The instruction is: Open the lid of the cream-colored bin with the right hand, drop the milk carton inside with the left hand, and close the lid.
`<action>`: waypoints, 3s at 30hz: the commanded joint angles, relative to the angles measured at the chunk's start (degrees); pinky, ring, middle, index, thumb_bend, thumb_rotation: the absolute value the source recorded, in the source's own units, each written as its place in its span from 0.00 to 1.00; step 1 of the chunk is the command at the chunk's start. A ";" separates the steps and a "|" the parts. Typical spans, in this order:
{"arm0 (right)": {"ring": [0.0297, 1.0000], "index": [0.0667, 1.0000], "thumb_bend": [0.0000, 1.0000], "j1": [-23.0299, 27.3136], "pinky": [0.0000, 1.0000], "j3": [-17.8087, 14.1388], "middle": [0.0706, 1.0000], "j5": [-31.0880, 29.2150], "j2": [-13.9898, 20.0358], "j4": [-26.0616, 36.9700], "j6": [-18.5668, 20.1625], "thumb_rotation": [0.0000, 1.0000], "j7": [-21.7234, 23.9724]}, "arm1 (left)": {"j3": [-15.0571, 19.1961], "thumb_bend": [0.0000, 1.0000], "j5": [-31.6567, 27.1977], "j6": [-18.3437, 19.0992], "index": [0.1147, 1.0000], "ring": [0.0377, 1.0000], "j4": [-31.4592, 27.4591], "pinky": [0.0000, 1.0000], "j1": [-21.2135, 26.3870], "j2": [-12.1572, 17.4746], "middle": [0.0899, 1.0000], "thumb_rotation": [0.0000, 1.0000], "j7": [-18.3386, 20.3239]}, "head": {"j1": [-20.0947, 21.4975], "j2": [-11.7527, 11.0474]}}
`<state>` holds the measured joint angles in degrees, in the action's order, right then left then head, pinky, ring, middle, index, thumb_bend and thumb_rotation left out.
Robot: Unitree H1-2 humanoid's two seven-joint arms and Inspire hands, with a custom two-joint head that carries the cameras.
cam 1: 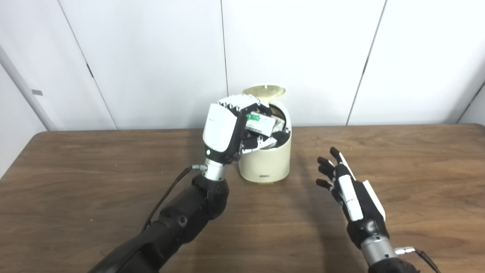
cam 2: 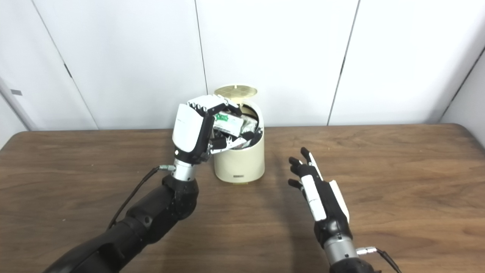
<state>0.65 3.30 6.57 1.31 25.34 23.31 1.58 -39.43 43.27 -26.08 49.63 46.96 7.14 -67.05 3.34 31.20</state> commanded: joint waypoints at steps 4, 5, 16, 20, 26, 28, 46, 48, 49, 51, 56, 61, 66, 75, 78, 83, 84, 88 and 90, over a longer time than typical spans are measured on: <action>0.91 1.00 0.61 1.72 0.82 -0.15 0.90 -0.69 -0.25 1.86 -0.70 1.00 0.25 | -0.30 0.48 -0.63 -0.82 0.40 0.41 -0.13 0.36 3.57 -0.56 0.45 0.00 -0.64 | -0.14 0.11; 0.91 1.00 0.61 1.76 0.82 -0.22 0.90 -0.84 -0.27 1.83 -0.60 1.00 0.26 | -0.28 0.48 -0.83 -0.82 0.40 0.41 -0.09 0.36 3.55 -0.52 0.44 0.00 -0.45 | -0.15 0.11; 0.88 0.99 0.65 1.88 0.80 1.59 0.87 0.76 1.72 2.99 1.28 1.00 1.46 | 4.93 0.48 0.54 0.11 0.41 0.44 0.13 0.39 3.34 -0.93 0.46 0.00 2.70 | -0.48 0.15; 0.89 0.98 0.64 1.89 0.82 1.87 0.86 1.02 1.71 3.32 1.63 1.00 1.46 | 7.04 0.48 2.85 1.55 0.41 0.47 -0.58 0.38 2.93 -1.14 0.50 0.00 3.19 | -0.55 0.31; 0.89 0.97 0.64 1.79 0.82 1.90 0.87 1.51 1.75 3.62 1.47 1.00 1.33 | 9.83 0.52 2.69 3.74 0.42 0.57 -6.68 0.51 0.75 -0.99 0.59 0.05 11.06 | -1.01 0.52; 0.89 0.97 0.64 1.70 0.82 1.75 0.87 1.27 1.59 3.66 1.60 1.00 1.36 | 10.68 0.77 2.82 4.80 0.51 0.61 -8.75 0.54 0.10 -1.01 0.62 0.09 13.52 | -1.08 0.52; 0.87 0.98 0.61 1.61 0.80 1.79 0.86 1.72 1.87 3.22 0.70 1.00 1.29 | 16.25 1.00 2.50 9.90 0.79 0.77 -19.88 0.66 -3.78 -1.03 0.80 0.19 29.65 | -1.35 0.94; 0.87 0.97 0.62 1.59 0.80 1.62 0.86 1.51 1.69 3.38 1.15 1.00 1.28 | 16.45 1.00 3.12 9.26 0.79 0.76 -19.52 0.65 -3.89 -1.13 0.80 0.19 28.41 | -1.35 0.94; 0.87 0.97 0.62 1.60 0.80 1.55 0.86 1.41 1.59 3.44 1.33 1.00 1.26 | 16.57 1.00 3.52 8.81 0.77 0.74 -19.35 0.64 -3.97 -1.23 0.79 0.18 27.25 | -1.35 0.94; 0.87 0.97 0.62 1.56 0.80 1.46 0.86 1.21 1.55 3.56 1.42 1.00 1.32 | 16.90 0.98 3.82 8.22 0.72 0.71 -19.50 0.61 -4.25 -1.47 0.74 0.17 25.88 | -1.23 1.02; 0.87 0.98 0.62 1.55 0.81 1.22 0.86 1.01 1.95 3.37 0.80 1.00 1.39 | 18.41 0.68 3.81 4.46 0.51 0.52 -20.77 0.46 -5.35 -1.87 0.56 0.09 21.39 | -1.31 0.99; 0.88 0.98 0.63 1.51 0.80 0.85 0.87 0.83 2.32 2.90 0.46 1.00 1.39 | 20.94 0.52 -0.90 -0.54 0.45 0.35 -24.50 0.32 -7.59 -2.17 0.37 0.01 22.15 | -1.56 0.75; 0.87 0.97 0.63 1.33 0.78 0.64 0.86 0.98 2.69 2.94 0.13 1.00 1.37 | 22.83 0.50 -3.95 -0.77 0.46 0.35 -29.90 0.33 -10.04 -1.98 0.41 0.00 24.17 | -1.61 0.69; 0.88 0.97 0.60 2.11 0.79 -0.77 0.88 0.45 2.96 3.22 -0.73 1.00 0.81 | 29.30 0.51 -11.50 2.36 0.42 0.41 -40.13 0.39 -15.32 -3.98 0.44 0.00 32.66 | -1.85 0.89; 0.91 0.97 0.61 4.34 0.84 -2.14 0.89 -1.21 2.36 2.27 -1.40 1.00 0.61 | 31.81 0.51 -16.84 4.86 0.42 0.41 -42.95 0.39 -17.09 -4.85 0.43 0.00 36.77 | -1.91 0.95; 0.92 0.96 0.63 9.41 0.88 -4.13 0.90 -2.83 2.42 0.25 -1.98 1.00 0.44 | 36.45 0.51 -27.15 17.56 0.43 0.42 -49.98 0.39 -20.45 -6.94 0.42 0.00 45.51 | -2.16 1.06; 0.92 0.95 0.63 10.54 0.88 -4.34 0.90 -2.99 2.81 -0.62 -2.98 0.99 0.59 | 37.28 0.51 -28.59 20.96 0.43 0.42 -51.60 0.39 -21.11 -7.15 0.42 0.00 47.06 | -2.18 1.13; 0.91 0.93 0.65 14.45 0.85 -5.30 0.90 -4.12 3.65 -3.88 -5.86 0.96 0.65 | 39.82 0.50 -33.63 32.94 0.45 0.41 -56.61 0.39 -23.22 -7.27 0.44 0.00 52.38 | -2.46 1.29; 0.91 0.92 0.63 16.26 0.83 -5.54 0.90 -4.46 3.93 -5.17 -7.29 0.94 0.46 | 40.71 0.51 -35.65 37.60 0.46 0.45 -58.77 0.42 -24.40 -6.88 0.42 0.00 54.76 | -2.52 1.51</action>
<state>14.17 -1.78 2.83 4.96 19.32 19.84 2.26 0.92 8.76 9.45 -6.81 21.66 -0.02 -13.66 0.70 32.61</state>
